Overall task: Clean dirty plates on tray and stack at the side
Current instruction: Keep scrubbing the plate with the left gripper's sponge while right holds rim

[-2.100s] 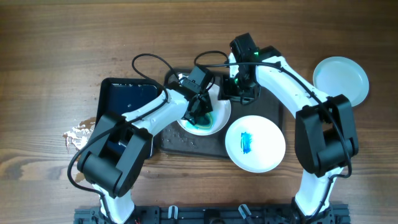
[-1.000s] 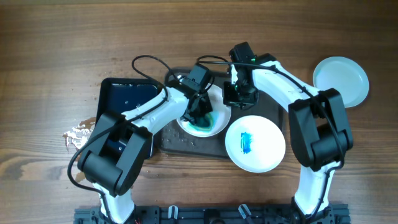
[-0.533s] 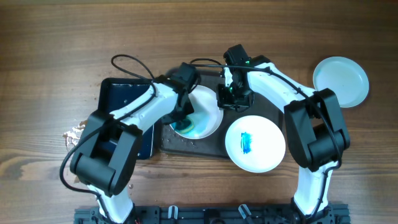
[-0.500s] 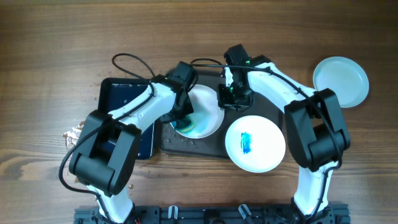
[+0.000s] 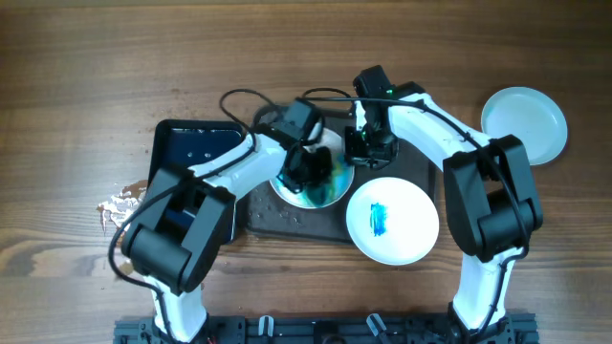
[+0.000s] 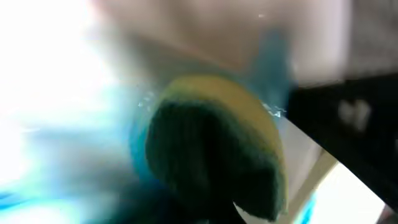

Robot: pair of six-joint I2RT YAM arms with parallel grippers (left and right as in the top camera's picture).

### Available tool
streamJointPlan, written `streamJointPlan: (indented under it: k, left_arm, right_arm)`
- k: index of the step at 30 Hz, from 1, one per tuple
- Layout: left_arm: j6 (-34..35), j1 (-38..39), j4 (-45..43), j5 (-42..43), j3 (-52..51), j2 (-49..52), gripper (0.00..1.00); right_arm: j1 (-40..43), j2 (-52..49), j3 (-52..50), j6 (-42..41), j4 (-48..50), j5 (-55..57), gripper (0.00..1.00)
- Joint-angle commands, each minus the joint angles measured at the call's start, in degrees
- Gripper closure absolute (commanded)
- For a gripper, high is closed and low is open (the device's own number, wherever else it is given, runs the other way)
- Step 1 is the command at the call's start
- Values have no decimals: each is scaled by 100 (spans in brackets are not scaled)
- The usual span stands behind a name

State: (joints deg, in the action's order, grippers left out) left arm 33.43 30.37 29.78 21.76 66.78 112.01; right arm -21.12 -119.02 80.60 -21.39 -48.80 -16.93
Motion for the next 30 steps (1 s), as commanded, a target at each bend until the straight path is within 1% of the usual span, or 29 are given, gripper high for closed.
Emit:
streamJointPlan:
  k: [1, 3, 5, 7, 8, 9, 11, 12, 13, 14, 17, 19, 22, 25, 30]
  left_arm:
    - [1147, -643, 896, -2625, -258, 264, 96]
    - [1320, -802, 1290, -3008, -258, 264, 96]
    - [1331, -800, 1412, -3038, -258, 264, 96]
    - [1047, -719, 1412, -2942, -258, 264, 96]
    - [621, -645, 1283, -2649, -258, 264, 96]
    - [118, -535, 1095, -2157, -258, 264, 96]
    - [-525, -354, 739, -1292, -258, 264, 96]
    - [-920, -232, 420, -562, -258, 264, 96]
    - [-1117, -74, -101, 313, -258, 264, 96]
    - [-1097, -11, -463, 748, -258, 264, 96]
    - [-1073, 11, -1215, 1519, -258, 264, 96]
    - [-1038, -4, -1423, 1388, -258, 264, 96]
    - [-350, -264, -1082, 120, -258, 264, 96]
    - [-4, -728, -527, -949, -258, 264, 96]
    - [-63, -1346, -297, -1469, -258, 127, 96]
  right_arm:
    - [-24, -160, -85, -105, -4, 269, 95]
    - [-24, -160, -85, -107, 9, 271, 95]
    - [-24, -160, -85, -109, 13, 269, 95]
    - [-24, -160, -85, -107, 9, 269, 95]
    - [-24, -160, -85, -105, 9, 269, 95]
    - [-24, -160, -85, -107, 11, 269, 96]
    - [-24, -160, -85, -107, 9, 269, 95]
    - [-24, -160, -85, -105, 9, 269, 95]
    - [-24, -160, -85, -105, 0, 269, 95]
    - [-24, -160, -85, -98, -15, 269, 95]
    - [-24, -160, -85, -87, -31, 271, 95]
    - [-24, -160, -85, -87, -44, 269, 96]
    - [-24, -160, -85, -39, -85, 269, 95]
    - [-24, -160, -85, 39, -133, 273, 95]
    - [-24, -160, -85, 42, -140, 271, 95]
